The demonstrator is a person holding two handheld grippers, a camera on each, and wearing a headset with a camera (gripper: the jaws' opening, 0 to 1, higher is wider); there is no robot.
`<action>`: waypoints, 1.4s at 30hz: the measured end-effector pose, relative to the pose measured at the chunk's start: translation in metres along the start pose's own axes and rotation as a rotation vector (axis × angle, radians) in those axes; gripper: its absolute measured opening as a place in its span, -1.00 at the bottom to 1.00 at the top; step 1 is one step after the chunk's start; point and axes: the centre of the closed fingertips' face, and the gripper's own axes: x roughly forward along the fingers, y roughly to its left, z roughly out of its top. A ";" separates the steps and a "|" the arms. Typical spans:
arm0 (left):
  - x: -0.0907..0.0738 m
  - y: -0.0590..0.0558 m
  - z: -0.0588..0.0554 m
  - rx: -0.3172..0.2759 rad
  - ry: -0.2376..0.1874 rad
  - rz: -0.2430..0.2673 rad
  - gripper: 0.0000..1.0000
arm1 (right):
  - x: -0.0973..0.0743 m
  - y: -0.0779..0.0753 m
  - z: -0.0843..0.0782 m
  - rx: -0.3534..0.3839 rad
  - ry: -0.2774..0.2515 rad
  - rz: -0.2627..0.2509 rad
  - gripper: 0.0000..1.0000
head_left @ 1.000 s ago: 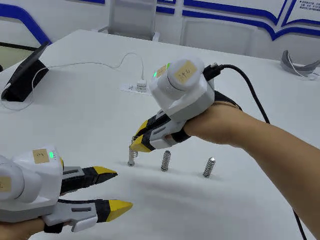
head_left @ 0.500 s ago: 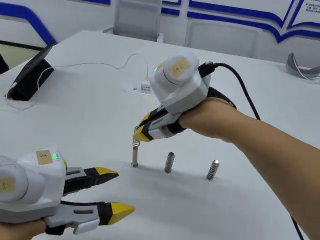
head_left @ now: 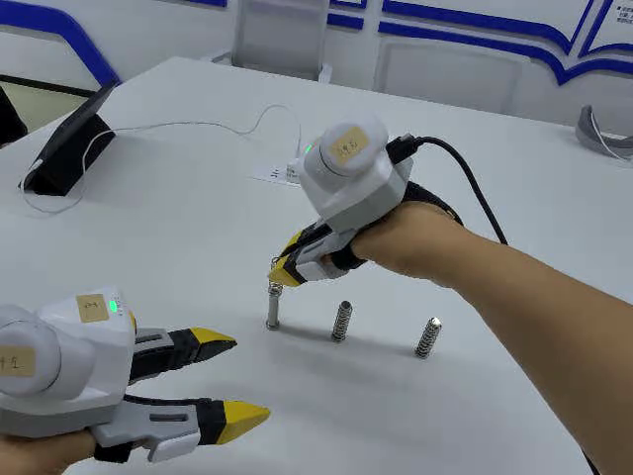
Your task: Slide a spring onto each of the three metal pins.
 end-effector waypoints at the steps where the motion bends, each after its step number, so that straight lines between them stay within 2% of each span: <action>1: 0.000 0.000 0.000 0.000 0.000 0.001 0.00 | 0.001 0.000 -0.001 0.002 0.001 0.002 -0.76; 19: -0.003 0.002 -0.003 -0.005 0.006 0.010 -0.01 | 0.025 -0.003 -0.023 0.049 0.035 0.016 -0.76; 29: -0.003 0.002 -0.003 -0.004 0.010 0.010 -0.02 | 0.034 0.004 -0.034 0.064 0.057 0.031 -0.76; 37: -0.004 0.003 -0.004 -0.007 0.012 0.013 -0.02 | 0.041 0.006 -0.041 0.060 0.079 0.034 -0.75; 42: -0.003 0.003 -0.004 -0.008 0.012 0.012 -0.02 | 0.040 0.007 -0.040 0.065 0.074 0.033 -0.75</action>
